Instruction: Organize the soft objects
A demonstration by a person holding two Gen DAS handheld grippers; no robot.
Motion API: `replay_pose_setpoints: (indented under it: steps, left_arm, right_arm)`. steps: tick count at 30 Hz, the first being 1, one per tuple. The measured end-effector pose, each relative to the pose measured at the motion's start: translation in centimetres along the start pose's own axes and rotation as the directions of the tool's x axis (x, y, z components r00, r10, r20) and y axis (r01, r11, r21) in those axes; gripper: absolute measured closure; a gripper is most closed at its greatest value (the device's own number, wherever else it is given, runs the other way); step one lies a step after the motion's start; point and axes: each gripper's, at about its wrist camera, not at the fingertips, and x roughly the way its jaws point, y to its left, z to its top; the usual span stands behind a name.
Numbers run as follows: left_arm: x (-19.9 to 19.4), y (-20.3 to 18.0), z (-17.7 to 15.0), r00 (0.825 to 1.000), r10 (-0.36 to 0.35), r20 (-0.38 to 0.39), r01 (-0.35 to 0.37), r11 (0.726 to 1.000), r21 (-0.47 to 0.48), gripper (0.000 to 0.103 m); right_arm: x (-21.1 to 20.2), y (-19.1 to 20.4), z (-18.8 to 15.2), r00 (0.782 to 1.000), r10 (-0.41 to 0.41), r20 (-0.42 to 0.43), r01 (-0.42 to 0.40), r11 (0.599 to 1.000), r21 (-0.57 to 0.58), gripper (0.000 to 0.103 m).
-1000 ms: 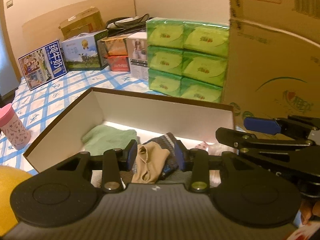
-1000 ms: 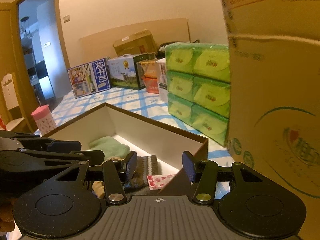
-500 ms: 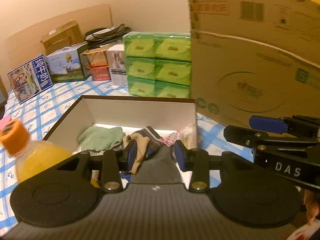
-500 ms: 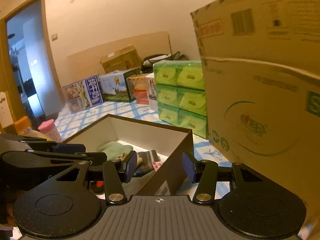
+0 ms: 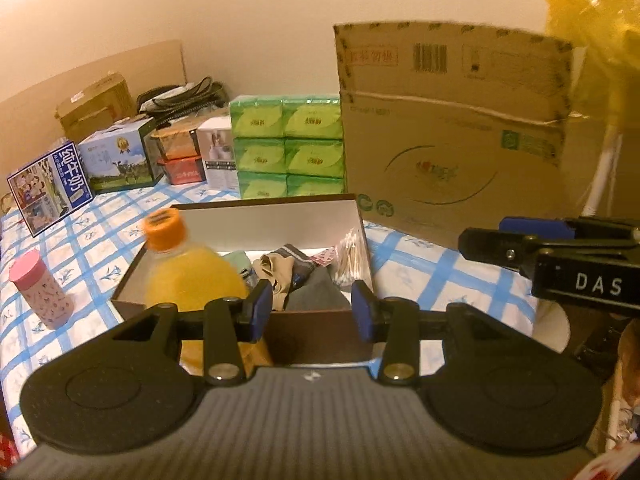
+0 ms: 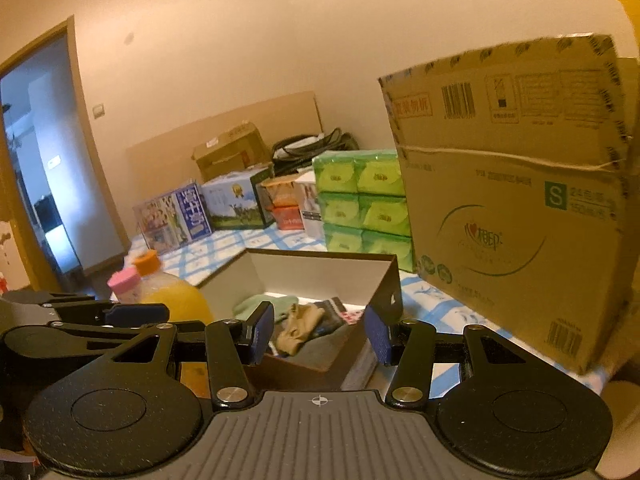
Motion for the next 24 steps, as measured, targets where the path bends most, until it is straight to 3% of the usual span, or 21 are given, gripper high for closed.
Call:
replay_pose_setpoints:
  steps: [7,16,24]
  left_arm:
    - [-6.1,4.6,-2.5,0.999,-0.045,0.012,0.045,0.999,0.004,0.057]
    - [-12.0,10.2,-6.0,1.0,-0.025,0.002,0.025,0.999,-0.045,0.054]
    - [-15.9,13.7,-8.3,1.0,-0.018,0.023,0.019,0.997,-0.079,0.054]
  right_arm:
    - [-3.7,4.9,-1.5,1.0,-0.025,-0.009,0.025,0.998,0.056,0.052]
    - [-6.3,11.8,-3.9,0.998,-0.051,-0.035,0.054,0.996,0.068,0.05]
    - [-7.0,16.9,-5.3,0.997,-0.053,-0.058,0.057,0.996,0.07,0.04]
